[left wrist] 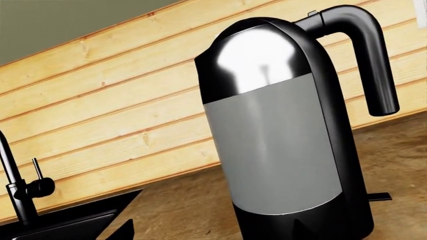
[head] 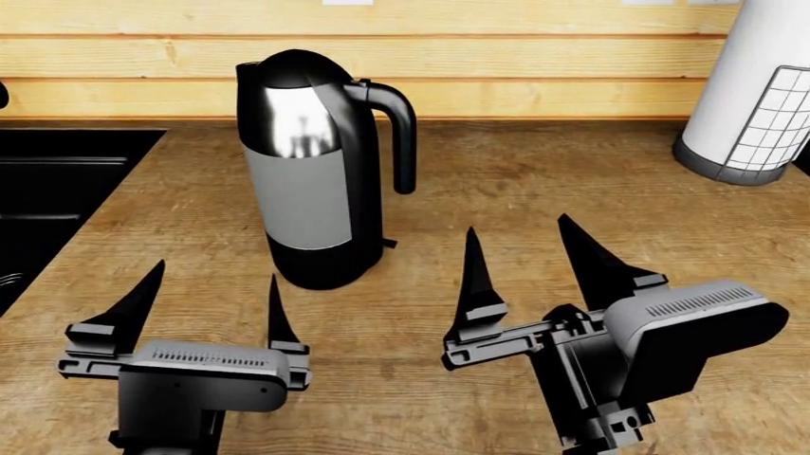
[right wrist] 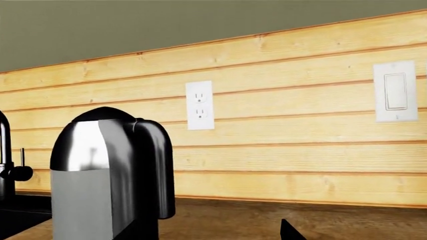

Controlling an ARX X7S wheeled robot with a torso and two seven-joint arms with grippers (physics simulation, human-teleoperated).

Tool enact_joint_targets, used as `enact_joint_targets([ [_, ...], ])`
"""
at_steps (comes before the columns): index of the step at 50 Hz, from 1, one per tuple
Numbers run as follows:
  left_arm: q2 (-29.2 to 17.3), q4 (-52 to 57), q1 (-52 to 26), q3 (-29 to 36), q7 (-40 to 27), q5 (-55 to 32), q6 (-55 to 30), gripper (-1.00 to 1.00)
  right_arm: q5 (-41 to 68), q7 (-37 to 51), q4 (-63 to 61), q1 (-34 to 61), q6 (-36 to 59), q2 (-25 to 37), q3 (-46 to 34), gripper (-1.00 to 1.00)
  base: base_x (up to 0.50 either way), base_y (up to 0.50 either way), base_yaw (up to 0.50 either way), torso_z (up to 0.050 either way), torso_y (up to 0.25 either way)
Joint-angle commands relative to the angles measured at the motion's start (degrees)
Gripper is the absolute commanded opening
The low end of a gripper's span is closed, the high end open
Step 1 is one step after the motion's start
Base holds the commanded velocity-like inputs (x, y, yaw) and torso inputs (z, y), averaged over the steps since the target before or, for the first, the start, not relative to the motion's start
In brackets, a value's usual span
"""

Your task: Press down the lever to turn on the electric kettle.

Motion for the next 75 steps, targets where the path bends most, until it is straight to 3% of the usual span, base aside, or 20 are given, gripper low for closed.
enact_joint_targets([
  [1,-0.16,-0.38,0.74,0.29,-0.41,-0.23,1.11,1.0,0.69,0.38,-0.97,0.88,2.5,0.6,-1.74,1.0,0.0,0.0,0.0,0.0,0.0],
  [3,-0.18,-0.56,0.94,0.29,-0.49,-0.36,1.49,1.0,0.33,0.23,-0.77,1.21,2.78,0.64,-2.77,1.0,0.0,0.0,0.0,0.0,0.0],
  [4,-0.2,-0.56,1.02,0.29,-0.51,-0.4,1.56,1.0,0.24,0.14,-0.63,1.4,2.94,0.65,-3.19,-1.0,0.0,0.0,0.0,0.0,0.0],
  [75,-1.41,-2.57,4.48,-0.69,-2.51,-3.45,6.99,1.0,-11.46,4.03,23.97,14.5,3.25,-5.68,-20.24,-1.0,0.0,0.0,0.0,0.0,0.0],
])
